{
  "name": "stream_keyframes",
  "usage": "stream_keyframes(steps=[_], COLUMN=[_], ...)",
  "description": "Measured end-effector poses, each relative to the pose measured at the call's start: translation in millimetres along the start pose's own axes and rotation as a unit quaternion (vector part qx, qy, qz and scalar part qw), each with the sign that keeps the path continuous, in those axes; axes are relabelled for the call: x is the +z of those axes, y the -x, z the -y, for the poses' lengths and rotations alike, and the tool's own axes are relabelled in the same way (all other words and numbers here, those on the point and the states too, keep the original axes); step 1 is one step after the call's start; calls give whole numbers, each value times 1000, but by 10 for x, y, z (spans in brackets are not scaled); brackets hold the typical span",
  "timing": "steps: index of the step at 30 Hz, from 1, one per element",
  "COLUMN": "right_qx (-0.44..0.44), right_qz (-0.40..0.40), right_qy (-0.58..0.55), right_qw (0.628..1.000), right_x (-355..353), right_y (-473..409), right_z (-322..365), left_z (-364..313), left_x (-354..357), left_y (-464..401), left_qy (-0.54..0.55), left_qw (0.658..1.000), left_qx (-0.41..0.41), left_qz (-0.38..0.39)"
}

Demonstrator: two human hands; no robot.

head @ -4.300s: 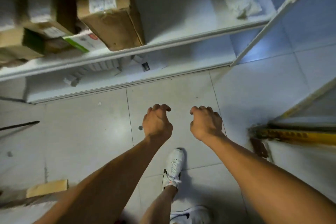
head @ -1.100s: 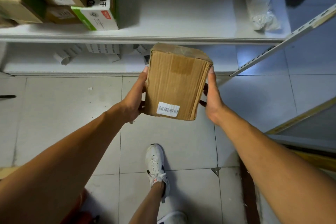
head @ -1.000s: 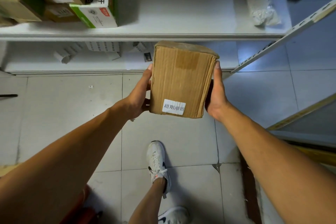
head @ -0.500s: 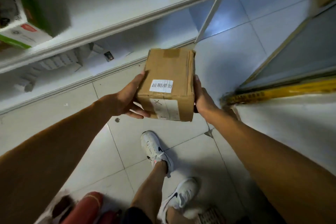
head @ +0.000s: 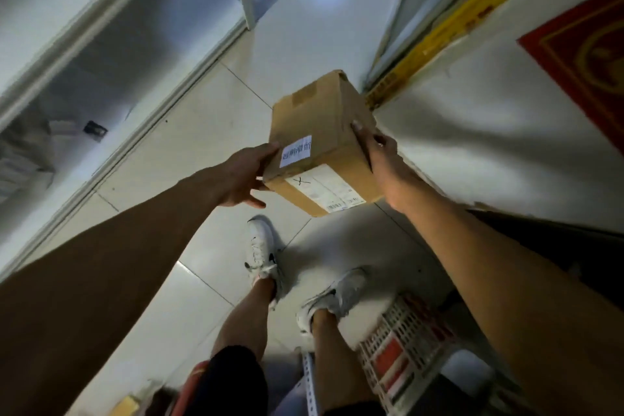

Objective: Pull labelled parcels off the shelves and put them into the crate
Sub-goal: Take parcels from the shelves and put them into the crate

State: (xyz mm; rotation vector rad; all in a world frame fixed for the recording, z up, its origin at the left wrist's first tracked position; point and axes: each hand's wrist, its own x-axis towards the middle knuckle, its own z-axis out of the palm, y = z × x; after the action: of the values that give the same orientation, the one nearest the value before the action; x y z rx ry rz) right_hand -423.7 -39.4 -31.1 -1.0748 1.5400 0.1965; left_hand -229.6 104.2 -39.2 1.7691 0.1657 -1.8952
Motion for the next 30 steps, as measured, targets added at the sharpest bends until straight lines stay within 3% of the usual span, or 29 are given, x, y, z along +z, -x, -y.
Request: stream_keyframes(steps=[4, 10, 13, 16, 21, 25, 30], right_qx=[-12, -67, -31, -41, -2, 21, 25], right_qz=[-31, -74, -103, -114, -179, -125, -152], right_qy=[24, 167, 23, -100, -358, -431, -440], right_qw=[999, 981, 994, 988, 916, 893, 884], right_x=[-143, -534, -642, -790, -1112, -1224, -1410], right_y=[237, 437, 483, 643, 887, 1091, 1444], right_z=[-189, -754, -1213, -1653, -2371, -2896, -3615], left_z=[10, 31, 188, 366, 633, 917, 1323], left_x=[446, 1096, 1481, 1805, 2265, 2734, 3327], left_y=[-50, -72, -108, -139, -134, -108, -94], left_qy=[-28, -148, -229, -235, -193, -197, -263], left_qw=[998, 986, 971, 968, 970, 961, 937], left_qx=[24, -65, -59, -79, -111, -126, -146], left_qz=[-49, 49, 42, 36, 99, 148, 176])
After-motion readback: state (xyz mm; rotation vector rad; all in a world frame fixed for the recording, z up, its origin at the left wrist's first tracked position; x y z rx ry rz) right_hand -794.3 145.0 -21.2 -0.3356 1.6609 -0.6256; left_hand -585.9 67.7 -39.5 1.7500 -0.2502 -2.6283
